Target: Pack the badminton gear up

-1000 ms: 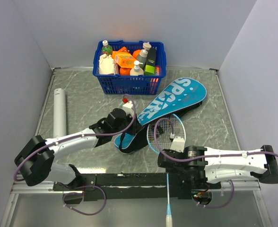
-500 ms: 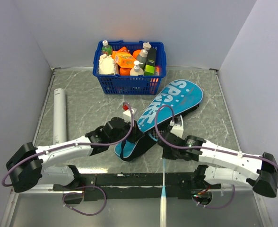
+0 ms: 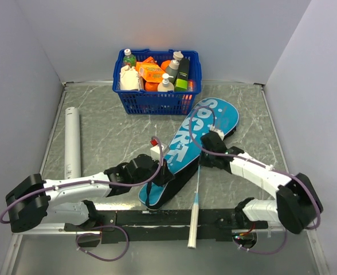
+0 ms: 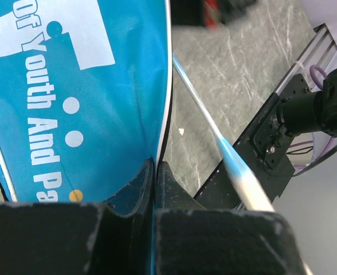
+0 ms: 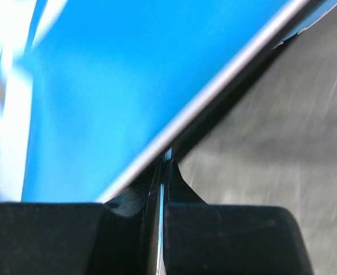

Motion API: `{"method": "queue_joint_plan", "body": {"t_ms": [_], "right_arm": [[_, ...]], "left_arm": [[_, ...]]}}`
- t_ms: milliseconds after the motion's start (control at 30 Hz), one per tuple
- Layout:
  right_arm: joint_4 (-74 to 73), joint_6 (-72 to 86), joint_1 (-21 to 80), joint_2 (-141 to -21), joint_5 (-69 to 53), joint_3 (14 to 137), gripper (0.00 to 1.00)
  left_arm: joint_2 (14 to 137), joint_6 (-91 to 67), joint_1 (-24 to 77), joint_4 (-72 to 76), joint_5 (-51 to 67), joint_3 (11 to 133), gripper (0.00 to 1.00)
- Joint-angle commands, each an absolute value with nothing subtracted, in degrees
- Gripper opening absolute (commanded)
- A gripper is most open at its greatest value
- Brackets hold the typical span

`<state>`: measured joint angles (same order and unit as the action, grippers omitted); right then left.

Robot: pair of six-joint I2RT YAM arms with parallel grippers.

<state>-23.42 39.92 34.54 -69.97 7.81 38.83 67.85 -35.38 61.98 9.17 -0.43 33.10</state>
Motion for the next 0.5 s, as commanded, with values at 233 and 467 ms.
{"method": "queue_joint_plan", "body": {"t_ms": [233, 467], "right_arm": [[-1.69, 31.2, 24.79, -81.56, 3.6, 46.49, 0.0], [-2.44, 31.38, 24.79, -76.39, 3.25, 43.95, 0.46]], "left_arm": [[68.03, -37.79, 64.25, 14.24, 2.81, 37.18, 0.01], [70.4, -36.3, 64.25, 12.92, 1.14, 39.02, 0.01]]}}
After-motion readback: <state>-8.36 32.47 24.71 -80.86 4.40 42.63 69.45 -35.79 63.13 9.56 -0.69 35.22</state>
